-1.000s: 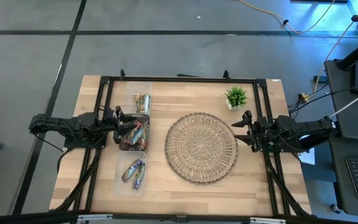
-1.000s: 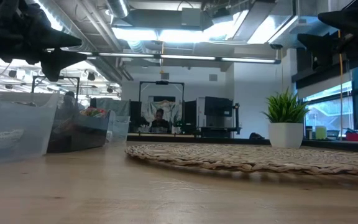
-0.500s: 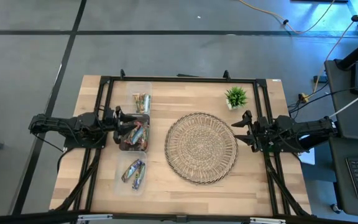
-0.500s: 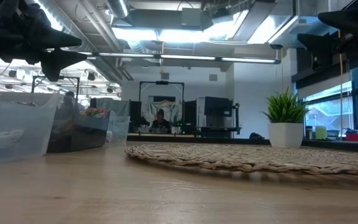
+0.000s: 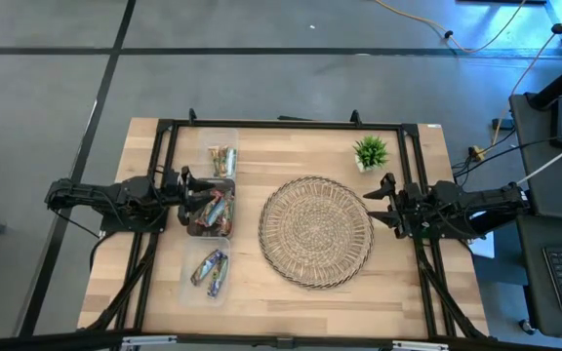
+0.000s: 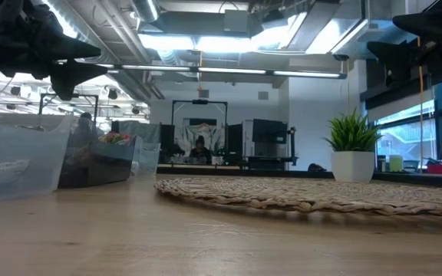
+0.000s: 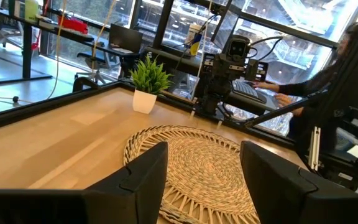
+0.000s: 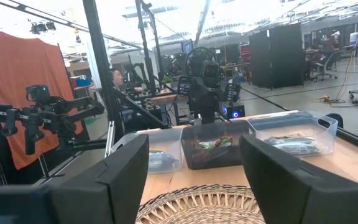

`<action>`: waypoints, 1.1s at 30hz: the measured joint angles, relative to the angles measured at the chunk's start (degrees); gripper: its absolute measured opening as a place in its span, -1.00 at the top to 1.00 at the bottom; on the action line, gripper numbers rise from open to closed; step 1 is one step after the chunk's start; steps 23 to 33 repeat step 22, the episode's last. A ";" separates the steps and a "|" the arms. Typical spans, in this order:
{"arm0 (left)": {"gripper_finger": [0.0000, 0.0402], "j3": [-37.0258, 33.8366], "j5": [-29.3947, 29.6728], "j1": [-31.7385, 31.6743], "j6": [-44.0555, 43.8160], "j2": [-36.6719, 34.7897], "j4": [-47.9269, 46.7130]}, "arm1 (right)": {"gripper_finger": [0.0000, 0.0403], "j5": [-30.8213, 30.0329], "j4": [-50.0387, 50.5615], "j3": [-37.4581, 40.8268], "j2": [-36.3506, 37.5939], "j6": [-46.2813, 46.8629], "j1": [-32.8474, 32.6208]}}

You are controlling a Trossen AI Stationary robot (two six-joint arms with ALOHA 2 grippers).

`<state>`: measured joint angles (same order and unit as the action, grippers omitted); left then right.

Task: Pick and place Granola Bars by type
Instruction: Return to Home Position

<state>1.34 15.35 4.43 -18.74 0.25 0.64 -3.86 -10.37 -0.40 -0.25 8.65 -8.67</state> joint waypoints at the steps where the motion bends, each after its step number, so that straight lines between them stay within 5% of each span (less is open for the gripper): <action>1: 0.03 0.00 0.00 -0.01 0.01 0.00 0.00 | -0.26 0.00 0.00 0.01 0.00 -0.03 0.00; 33: 0.02 0.00 0.00 0.00 0.02 0.00 0.00 | -0.26 0.00 0.00 0.02 0.00 -0.03 0.02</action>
